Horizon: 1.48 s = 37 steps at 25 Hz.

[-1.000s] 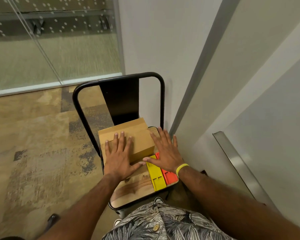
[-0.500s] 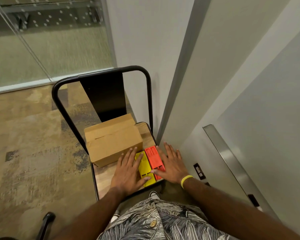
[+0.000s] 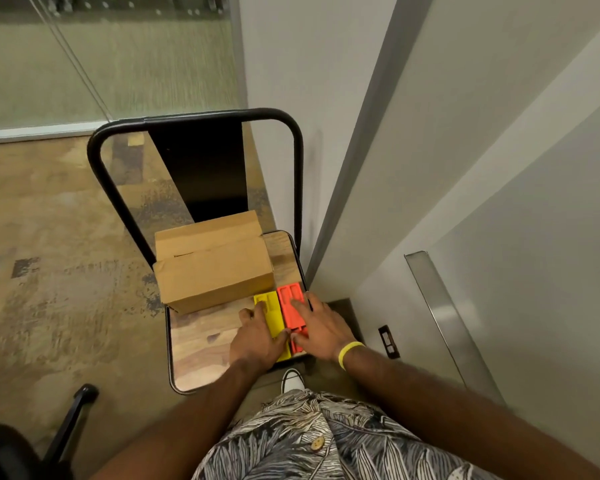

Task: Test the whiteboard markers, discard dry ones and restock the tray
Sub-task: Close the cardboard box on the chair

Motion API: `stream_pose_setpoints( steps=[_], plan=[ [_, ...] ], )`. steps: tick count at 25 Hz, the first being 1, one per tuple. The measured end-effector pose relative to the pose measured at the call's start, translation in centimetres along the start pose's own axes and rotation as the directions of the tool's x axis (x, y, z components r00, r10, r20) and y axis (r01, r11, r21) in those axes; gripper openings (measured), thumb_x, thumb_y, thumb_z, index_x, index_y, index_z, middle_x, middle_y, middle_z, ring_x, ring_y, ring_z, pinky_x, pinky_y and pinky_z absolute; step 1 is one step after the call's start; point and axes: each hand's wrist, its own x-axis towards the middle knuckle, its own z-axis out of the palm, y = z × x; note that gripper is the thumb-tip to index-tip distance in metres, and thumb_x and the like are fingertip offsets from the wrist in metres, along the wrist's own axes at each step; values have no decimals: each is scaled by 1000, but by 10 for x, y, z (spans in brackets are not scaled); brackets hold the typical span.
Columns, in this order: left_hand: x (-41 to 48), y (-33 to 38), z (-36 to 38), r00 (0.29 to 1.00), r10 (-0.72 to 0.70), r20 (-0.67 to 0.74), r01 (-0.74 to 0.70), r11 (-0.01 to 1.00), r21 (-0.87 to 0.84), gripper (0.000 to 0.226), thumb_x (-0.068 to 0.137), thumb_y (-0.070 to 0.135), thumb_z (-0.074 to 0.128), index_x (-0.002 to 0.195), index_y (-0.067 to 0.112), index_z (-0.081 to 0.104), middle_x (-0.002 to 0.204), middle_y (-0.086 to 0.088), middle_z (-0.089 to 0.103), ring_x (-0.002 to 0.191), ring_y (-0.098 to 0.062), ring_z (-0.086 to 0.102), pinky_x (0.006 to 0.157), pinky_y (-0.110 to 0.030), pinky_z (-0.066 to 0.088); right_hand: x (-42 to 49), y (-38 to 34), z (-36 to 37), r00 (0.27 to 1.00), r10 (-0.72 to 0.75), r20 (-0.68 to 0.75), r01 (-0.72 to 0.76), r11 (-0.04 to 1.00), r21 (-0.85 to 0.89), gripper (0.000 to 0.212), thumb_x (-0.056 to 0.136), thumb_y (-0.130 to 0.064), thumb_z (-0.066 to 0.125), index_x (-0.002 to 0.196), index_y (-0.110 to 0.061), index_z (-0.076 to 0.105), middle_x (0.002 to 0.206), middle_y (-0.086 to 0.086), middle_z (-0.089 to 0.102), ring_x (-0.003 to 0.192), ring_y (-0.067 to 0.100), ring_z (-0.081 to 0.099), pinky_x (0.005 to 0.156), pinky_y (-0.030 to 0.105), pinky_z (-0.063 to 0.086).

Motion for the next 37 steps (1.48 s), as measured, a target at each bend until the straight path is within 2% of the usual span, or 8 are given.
stream_pose_setpoints(
  steps=[3,6,11,14,20,25,29,37],
  plan=[
    [-1,5,5,1000,-26,-5,26,999,-41,84,87,54,58,150,18,16,130,-16,38,99,-39,64,79,-43,53,4,4,0,1000,-11,21,11,1000,-14,78,88,-47,60,152,-28,19,149,9,29,125,33,47,98,44,49],
    [-3,7,3,998,-67,-8,66,996,-58,79,87,54,58,148,18,22,130,-15,41,102,-39,64,79,-43,52,7,5,0,999,-20,32,21,1000,-16,80,86,-48,61,151,-27,20,144,10,33,121,33,50,96,42,50],
    [-11,-1,-3,996,-84,-18,84,996,16,66,88,49,57,138,14,33,128,-14,43,101,-37,64,77,-43,53,9,2,5,1000,-15,-1,15,1000,-9,81,82,-52,64,147,-24,24,135,10,38,114,32,54,91,42,52],
    [-11,-7,-5,997,-76,-32,78,994,71,64,88,51,56,135,15,34,126,-13,44,101,-35,64,75,-41,52,11,-4,8,1000,8,-27,-8,1000,-6,82,82,-52,64,147,-25,22,131,11,40,111,32,54,88,42,53],
    [-4,-7,-13,998,-63,10,62,996,70,67,83,52,63,132,13,40,123,-12,50,106,-34,62,82,-41,52,8,-20,10,994,105,-12,-103,989,108,76,84,-43,67,146,-28,26,131,14,43,107,36,59,88,41,54],
    [-13,-19,-29,1000,20,17,-22,992,122,67,84,49,63,135,13,39,125,-12,51,110,-34,60,84,-41,49,-13,-31,8,976,214,-50,-202,963,177,75,81,-35,70,144,-29,30,126,12,45,104,36,59,87,42,54],
    [-19,-24,-36,989,141,47,-147,977,152,69,82,50,64,136,14,39,125,-12,52,109,-34,61,86,-42,52,-44,-40,19,937,338,-85,-304,911,277,75,79,-36,69,141,-32,27,124,11,41,99,37,60,85,46,55],
    [-39,-5,-17,908,382,172,-412,888,203,71,80,52,67,134,13,42,123,-14,53,108,-36,59,83,-42,49,-137,-33,59,787,604,-126,-501,745,440,74,77,-35,67,140,-32,30,122,11,41,96,37,59,83,42,54]
  ],
)
